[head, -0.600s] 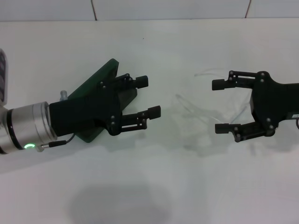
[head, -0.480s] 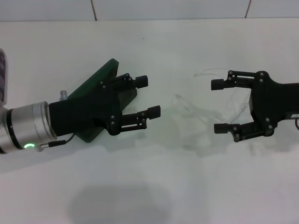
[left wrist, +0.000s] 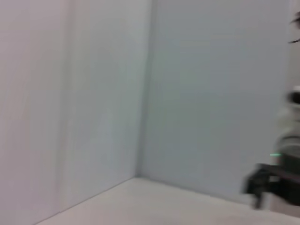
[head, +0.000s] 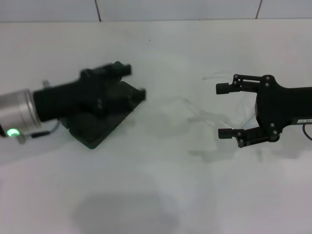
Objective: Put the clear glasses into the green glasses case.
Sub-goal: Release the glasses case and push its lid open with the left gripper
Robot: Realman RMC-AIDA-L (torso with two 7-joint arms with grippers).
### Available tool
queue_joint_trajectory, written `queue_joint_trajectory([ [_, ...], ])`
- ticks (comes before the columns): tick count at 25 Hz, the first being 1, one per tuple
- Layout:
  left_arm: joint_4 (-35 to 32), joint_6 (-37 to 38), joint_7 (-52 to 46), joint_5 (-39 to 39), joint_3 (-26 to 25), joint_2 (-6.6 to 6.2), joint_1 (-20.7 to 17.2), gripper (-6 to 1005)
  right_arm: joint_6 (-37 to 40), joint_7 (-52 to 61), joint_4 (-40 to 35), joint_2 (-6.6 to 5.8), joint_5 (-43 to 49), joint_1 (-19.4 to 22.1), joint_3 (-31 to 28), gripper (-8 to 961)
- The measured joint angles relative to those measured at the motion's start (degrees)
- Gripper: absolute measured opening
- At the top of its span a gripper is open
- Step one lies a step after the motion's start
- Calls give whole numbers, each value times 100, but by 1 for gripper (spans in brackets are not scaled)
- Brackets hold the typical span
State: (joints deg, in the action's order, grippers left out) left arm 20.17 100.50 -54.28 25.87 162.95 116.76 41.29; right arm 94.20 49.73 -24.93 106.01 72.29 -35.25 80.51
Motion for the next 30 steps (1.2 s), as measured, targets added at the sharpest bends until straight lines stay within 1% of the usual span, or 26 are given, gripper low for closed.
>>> queue_joint_trajectory([
  [4, 894, -45, -945, 166, 0, 3, 234, 819, -8, -24, -14, -1, 59, 13, 0, 867],
  [6, 1364, -83, -1450, 106, 3, 5, 373, 818, -9, -43, -17, 4, 110, 18, 0, 867],
  [9, 1917, -289, -2116, -312, 8, 40, 598, 807, -9, -51, -29, 18, 152, 19, 0, 867],
  [12, 2233, -537, -2439, -868, 10, 160, 795, 791, -7, -86, -35, 23, 158, 30, 0, 867],
  [15, 2309, -699, -2520, -1126, 10, 249, 877, 775, 2, -138, -56, 25, 166, 37, 0, 867],
  [17, 2298, -858, -2597, -1232, 10, 273, 925, 765, 0, -145, -88, 25, 179, 45, 0, 866],
  [21, 2265, -1150, -2800, -1385, 9, 279, 968, 743, -8, -159, -220, 45, 330, 76, 0, 866],
  [24, 2264, -1226, -2855, -1489, 9, 279, 970, 727, -15, -215, -248, 83, 421, 85, 0, 866],
  [30, 2253, -1336, -2876, -1742, 9, 275, 987, 695, -7, -270, -260, 104, 470, 89, 0, 866],
])
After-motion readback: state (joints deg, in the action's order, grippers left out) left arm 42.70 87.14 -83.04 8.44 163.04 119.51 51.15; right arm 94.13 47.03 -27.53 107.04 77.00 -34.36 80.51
